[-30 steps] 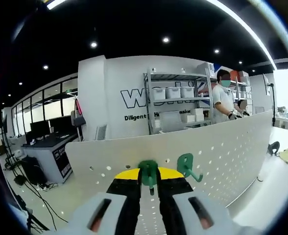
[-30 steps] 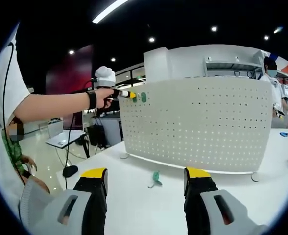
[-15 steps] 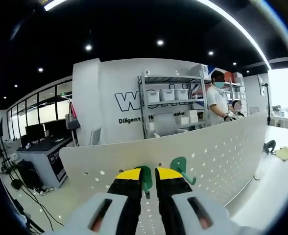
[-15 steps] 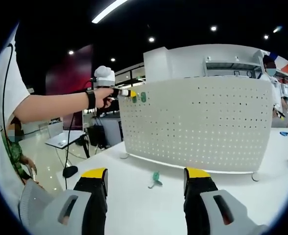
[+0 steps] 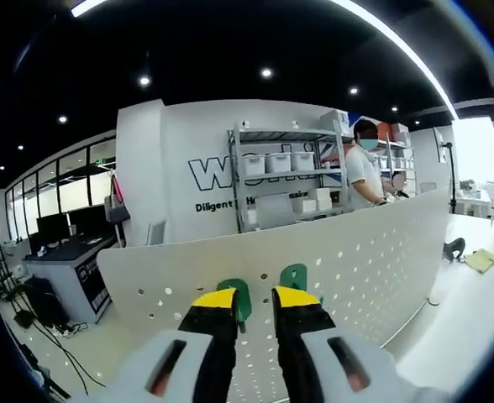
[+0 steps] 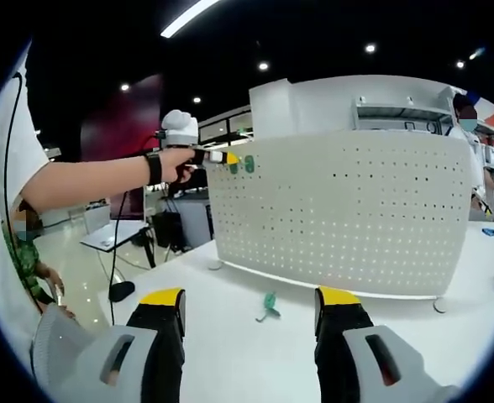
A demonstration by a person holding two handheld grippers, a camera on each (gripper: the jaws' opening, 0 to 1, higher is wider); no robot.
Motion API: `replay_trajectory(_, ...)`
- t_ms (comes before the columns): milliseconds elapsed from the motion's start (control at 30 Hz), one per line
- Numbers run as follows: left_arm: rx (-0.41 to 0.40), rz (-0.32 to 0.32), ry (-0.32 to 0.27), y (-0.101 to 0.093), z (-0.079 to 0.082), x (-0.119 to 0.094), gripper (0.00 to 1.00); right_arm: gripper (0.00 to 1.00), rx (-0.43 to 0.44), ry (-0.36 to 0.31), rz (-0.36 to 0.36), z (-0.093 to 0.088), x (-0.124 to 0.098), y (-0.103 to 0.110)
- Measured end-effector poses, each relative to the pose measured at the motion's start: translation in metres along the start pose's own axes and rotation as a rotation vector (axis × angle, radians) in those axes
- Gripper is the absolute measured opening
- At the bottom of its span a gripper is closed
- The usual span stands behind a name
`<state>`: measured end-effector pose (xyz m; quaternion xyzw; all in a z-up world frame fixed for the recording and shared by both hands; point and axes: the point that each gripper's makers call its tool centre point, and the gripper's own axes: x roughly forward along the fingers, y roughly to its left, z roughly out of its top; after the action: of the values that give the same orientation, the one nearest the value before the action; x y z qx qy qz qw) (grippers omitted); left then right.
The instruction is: Insert the hook assembly into the mounting plate slot until the hook locks in place.
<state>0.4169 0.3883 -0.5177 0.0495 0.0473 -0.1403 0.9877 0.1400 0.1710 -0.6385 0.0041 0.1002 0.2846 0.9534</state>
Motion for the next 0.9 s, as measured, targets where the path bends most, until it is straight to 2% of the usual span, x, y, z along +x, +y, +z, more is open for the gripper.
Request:
replay_trajectory(200, 0.022, -0.002, -0.035, -0.003, 0.006, -0.017, 0.19, 0.63, -0.007, 0.006, 0.013, 0.001, 0.001, 0.002)
replay_trajectory(533, 0.021, 0.0, -0.051, -0.005, 0.011, -0.041, 0.2, 0.62, -0.018, 0.011, 0.03, 0.002, -0.001, 0.007)
replay_trajectory(733, 0.007, -0.004, -0.057, -0.006, 0.008, -0.055, 0.21, 0.61, -0.026, 0.015, 0.04, 0.003, 0.002, 0.009)
replay_trajectory(900, -0.013, -0.01, -0.056, -0.01, 0.0, -0.065, 0.21, 0.61, -0.033, 0.019, 0.049, 0.002, 0.005, 0.011)
